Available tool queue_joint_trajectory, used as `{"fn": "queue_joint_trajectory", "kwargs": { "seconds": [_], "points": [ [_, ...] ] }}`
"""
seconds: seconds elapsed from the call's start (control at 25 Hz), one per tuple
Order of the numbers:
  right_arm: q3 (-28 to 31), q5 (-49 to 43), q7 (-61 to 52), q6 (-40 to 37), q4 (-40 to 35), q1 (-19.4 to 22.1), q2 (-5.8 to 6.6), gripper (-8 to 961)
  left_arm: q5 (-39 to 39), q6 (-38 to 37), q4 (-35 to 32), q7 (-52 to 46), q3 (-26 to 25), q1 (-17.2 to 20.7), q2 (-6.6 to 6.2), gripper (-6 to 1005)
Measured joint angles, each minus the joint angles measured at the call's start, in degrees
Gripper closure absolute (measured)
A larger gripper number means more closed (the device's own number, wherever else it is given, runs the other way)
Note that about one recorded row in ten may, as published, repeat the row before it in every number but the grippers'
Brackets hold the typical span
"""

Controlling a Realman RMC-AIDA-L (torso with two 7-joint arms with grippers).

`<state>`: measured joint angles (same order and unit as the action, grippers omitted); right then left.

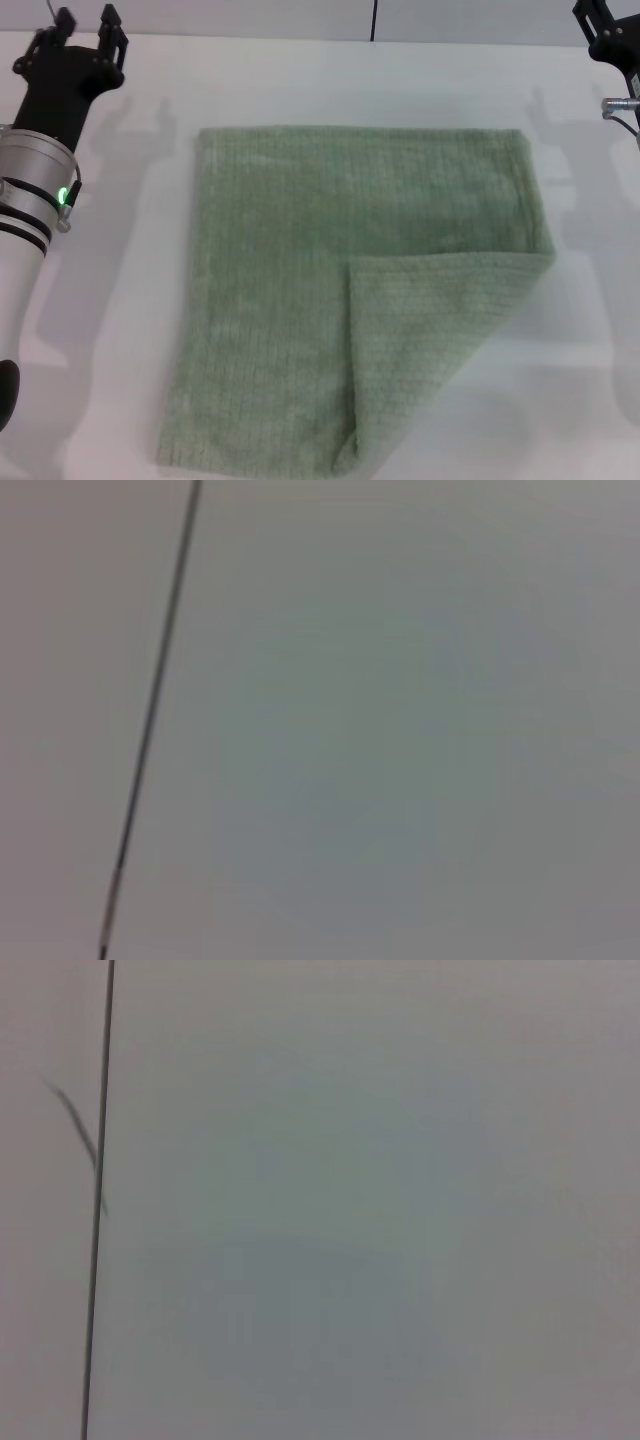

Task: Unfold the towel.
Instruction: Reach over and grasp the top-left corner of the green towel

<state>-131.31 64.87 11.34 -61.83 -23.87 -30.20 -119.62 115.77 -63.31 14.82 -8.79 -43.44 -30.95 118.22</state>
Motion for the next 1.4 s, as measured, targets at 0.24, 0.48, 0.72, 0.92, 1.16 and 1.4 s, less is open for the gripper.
{"fn": "queue_joint_trajectory", "kwargs": {
  "seconds": [0.24,0.48,0.72,0.92,1.16,1.4],
  "points": [
    [0.0,0.0,0.0,-0.5,0.0,0.3,-0.06,127,8.5,0.2,-0.1,-6.2,-0.5,-0.1,-1.27,554],
    [0.0,0.0,0.0,-0.8,0.1,0.4,-0.09,127,17.3,1.9,-0.1,-20.4,-0.6,-1.2,-4.85,804],
    [0.0,0.0,0.0,-1.3,0.2,0.4,-0.09,128,27.0,6.3,-0.3,-31.6,-0.7,-3.4,-7.63,957],
    [0.0,0.0,0.0,-1.5,0.3,0.3,-0.09,128,36.8,12.1,-0.5,-38.9,-0.7,-6.0,-9.00,1001],
    [0.0,0.0,0.0,-1.5,0.3,0.1,-0.03,128,44.7,16.0,-0.7,-41.6,-0.7,-7.4,-9.45,1001],
    [0.0,0.0,0.0,-1.5,0.4,0.1,0.00,127,48.7,16.7,-0.7,-42.4,-0.8,-7.5,-10.05,1001]
  ]
}}
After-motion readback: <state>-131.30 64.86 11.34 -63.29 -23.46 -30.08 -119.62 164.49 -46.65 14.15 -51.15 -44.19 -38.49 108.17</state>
